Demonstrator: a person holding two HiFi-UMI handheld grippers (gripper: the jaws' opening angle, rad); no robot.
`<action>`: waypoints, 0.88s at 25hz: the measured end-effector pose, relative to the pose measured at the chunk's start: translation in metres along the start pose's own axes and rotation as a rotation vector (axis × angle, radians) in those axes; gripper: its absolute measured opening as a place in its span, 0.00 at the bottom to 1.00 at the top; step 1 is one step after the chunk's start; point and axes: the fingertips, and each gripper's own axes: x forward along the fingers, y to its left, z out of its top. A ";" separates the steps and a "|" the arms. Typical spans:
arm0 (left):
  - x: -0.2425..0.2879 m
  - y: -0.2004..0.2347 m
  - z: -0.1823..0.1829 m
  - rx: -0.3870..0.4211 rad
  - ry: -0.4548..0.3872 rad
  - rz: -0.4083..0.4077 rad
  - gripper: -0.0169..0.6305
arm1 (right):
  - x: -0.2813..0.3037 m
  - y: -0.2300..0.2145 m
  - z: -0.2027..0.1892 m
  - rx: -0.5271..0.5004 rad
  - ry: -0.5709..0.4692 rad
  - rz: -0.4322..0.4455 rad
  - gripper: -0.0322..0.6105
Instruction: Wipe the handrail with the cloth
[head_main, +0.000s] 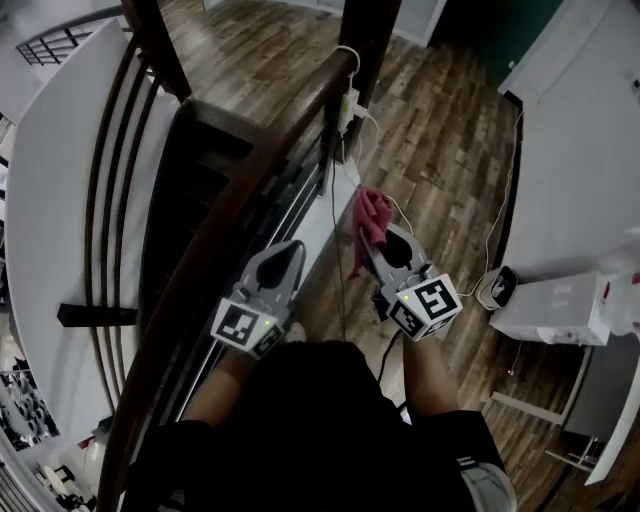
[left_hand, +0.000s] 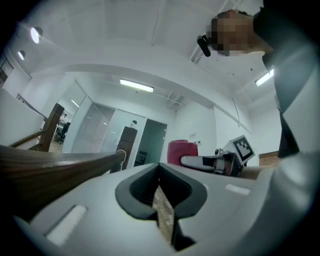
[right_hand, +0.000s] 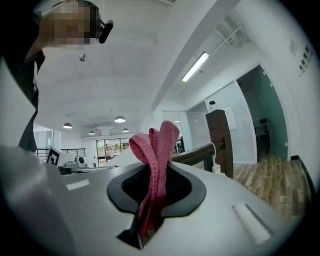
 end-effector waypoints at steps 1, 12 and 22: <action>0.004 0.000 -0.003 0.000 0.006 -0.013 0.03 | 0.000 -0.003 -0.001 0.001 0.002 -0.016 0.13; 0.034 0.014 -0.026 -0.059 0.040 -0.030 0.03 | 0.051 -0.024 -0.022 -0.028 0.089 0.021 0.13; 0.103 0.054 -0.046 0.009 0.119 0.172 0.03 | 0.127 -0.105 -0.060 0.020 0.178 0.143 0.13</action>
